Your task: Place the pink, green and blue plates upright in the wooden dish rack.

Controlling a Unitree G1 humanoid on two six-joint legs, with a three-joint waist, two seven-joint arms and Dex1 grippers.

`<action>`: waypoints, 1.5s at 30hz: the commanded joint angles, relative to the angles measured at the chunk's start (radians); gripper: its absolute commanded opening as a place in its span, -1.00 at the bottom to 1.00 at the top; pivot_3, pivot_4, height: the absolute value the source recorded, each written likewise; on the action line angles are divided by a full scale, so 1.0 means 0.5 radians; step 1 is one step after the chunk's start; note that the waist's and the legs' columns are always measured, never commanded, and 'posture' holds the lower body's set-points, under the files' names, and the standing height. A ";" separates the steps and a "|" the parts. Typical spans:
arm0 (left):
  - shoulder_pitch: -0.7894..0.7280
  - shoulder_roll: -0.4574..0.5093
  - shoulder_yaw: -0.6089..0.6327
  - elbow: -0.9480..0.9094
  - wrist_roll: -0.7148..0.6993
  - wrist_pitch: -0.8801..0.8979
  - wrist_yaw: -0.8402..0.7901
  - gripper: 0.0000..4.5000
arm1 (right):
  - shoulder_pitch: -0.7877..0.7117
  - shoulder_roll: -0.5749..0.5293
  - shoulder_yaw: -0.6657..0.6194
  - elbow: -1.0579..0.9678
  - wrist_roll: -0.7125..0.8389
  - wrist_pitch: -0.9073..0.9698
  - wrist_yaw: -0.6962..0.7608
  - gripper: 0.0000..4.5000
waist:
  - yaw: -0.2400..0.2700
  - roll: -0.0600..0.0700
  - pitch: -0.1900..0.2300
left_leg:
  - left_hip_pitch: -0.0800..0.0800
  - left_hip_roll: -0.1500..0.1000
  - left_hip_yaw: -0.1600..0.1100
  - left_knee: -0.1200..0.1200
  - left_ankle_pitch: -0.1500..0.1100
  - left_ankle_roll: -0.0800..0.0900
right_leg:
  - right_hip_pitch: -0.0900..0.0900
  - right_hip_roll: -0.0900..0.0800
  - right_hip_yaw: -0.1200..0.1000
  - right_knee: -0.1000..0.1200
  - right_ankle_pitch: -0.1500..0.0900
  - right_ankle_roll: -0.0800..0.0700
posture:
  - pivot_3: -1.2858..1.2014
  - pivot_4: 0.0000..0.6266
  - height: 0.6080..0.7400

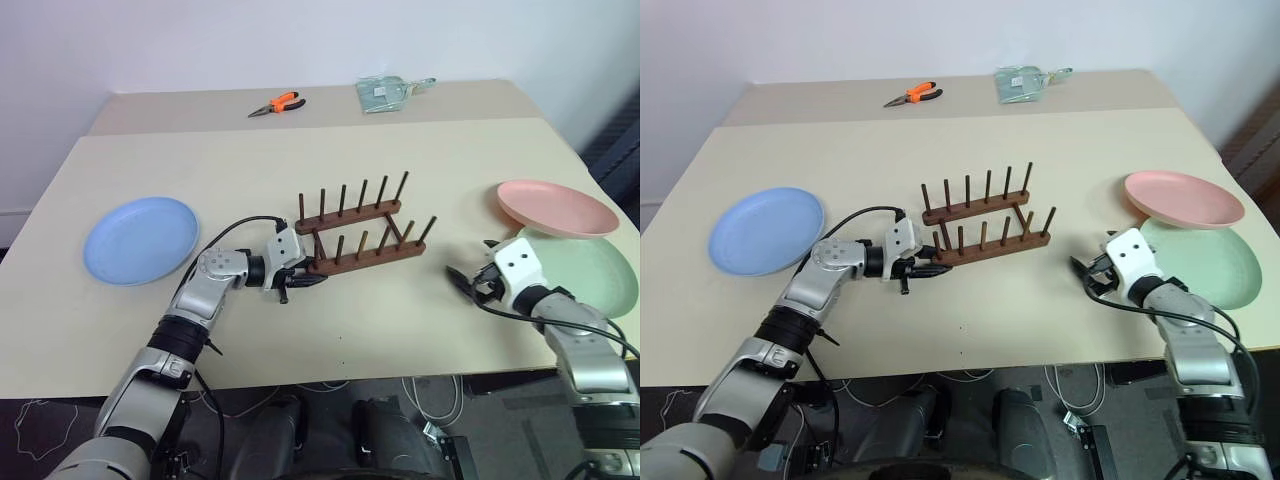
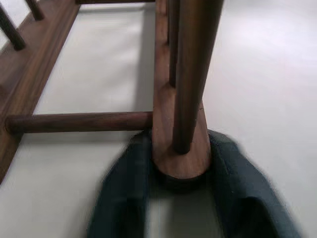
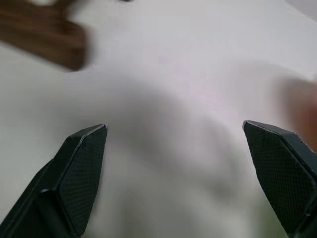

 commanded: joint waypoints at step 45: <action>0.343 -0.280 0.181 -0.535 -0.006 0.644 1.209 -1.00 | -0.463 0.098 0.284 0.076 -0.215 -0.084 -0.056 0.29 | -0.001 -0.001 -0.007 | 0.019 0.001 -0.001 -0.002 -0.002 0.001 | 0.020 0.002 -0.001 -0.004 -0.001 0.000 | 0.03 -0.52 0.79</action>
